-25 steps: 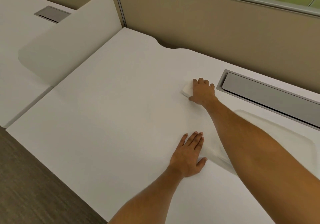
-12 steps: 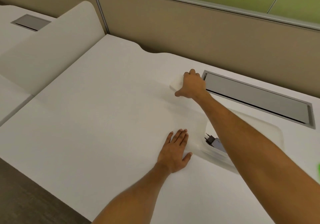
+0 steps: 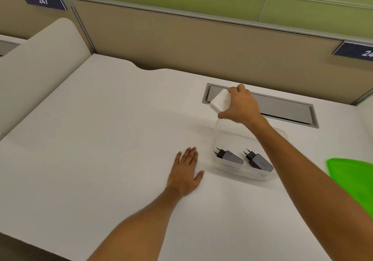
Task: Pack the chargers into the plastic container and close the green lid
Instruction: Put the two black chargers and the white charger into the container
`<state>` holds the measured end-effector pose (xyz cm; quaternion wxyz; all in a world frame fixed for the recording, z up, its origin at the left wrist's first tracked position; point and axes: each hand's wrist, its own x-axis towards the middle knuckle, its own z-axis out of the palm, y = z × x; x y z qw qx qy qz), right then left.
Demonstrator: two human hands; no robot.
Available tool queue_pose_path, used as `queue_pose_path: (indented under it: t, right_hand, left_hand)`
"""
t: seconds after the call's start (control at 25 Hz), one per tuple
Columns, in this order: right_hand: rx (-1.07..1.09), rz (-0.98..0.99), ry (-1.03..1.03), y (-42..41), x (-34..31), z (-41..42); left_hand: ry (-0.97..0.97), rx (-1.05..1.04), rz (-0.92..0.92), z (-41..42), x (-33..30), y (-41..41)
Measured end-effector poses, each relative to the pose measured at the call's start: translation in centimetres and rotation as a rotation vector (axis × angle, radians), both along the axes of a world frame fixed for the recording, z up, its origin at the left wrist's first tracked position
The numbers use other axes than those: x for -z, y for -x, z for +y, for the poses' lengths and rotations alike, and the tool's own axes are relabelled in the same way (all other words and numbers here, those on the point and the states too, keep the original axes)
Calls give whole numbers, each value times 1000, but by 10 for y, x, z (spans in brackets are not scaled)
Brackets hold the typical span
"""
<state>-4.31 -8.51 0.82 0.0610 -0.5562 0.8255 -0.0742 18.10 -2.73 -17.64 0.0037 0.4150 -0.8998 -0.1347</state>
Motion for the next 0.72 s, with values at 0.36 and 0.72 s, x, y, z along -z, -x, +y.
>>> queue_pose_path:
  t: [0.36, 0.72]
  right_hand:
    - [159, -92, -172, 25, 40, 75]
    - [44, -31, -314, 25, 83, 72]
  left_hand:
    - [26, 1, 26, 2, -2, -1]
    - [29, 1, 32, 3, -5, 0]
